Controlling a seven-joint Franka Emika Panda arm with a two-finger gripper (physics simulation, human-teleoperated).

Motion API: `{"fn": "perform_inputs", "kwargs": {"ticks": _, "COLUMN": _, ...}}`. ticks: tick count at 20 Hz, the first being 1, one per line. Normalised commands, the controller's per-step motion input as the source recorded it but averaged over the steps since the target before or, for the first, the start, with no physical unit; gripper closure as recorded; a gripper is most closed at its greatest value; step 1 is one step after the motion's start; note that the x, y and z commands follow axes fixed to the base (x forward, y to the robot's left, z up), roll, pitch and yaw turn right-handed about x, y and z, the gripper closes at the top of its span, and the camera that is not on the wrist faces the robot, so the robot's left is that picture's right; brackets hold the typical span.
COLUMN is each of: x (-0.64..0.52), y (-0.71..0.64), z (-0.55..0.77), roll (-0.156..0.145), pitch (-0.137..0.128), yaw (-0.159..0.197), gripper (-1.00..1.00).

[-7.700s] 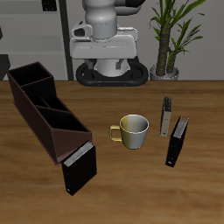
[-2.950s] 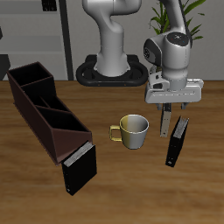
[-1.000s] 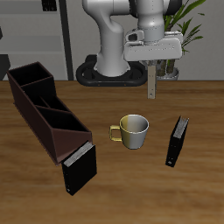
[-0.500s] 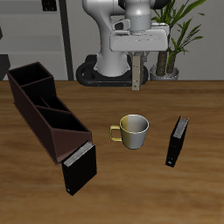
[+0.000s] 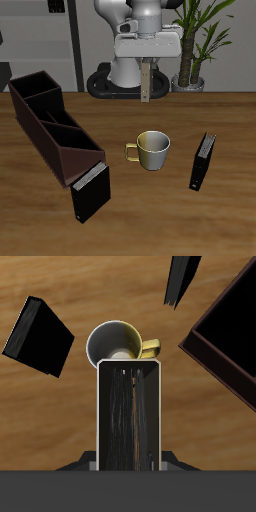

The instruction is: Place the yellow book into the right desk caddy's back compartment

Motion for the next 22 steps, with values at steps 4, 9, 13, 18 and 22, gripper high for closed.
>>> {"fn": "perform_inputs", "kwargs": {"ticks": 4, "x": -0.03, "y": -0.17, "z": 0.03, "roll": -0.012, "pitch": 0.006, "yaw": 0.111, "gripper": 1.0}}
{"fn": "perform_inputs", "kwargs": {"ticks": 9, "x": -0.1, "y": -0.44, "z": 0.19, "roll": -0.07, "pitch": -0.019, "yaw": 0.09, "gripper": 1.0}}
{"fn": "perform_inputs", "kwargs": {"ticks": 13, "x": -0.06, "y": -0.41, "z": 0.16, "roll": -0.054, "pitch": -0.029, "yaw": 0.023, "gripper": 1.0}}
{"fn": "perform_inputs", "kwargs": {"ticks": 18, "x": 0.01, "y": -0.54, "z": 0.07, "roll": -0.08, "pitch": 0.001, "yaw": 0.023, "gripper": 1.0}}
{"fn": "perform_inputs", "kwargs": {"ticks": 22, "x": 0.03, "y": -0.52, "z": -0.05, "roll": -0.101, "pitch": 0.003, "yaw": 0.009, "gripper": 1.0}}
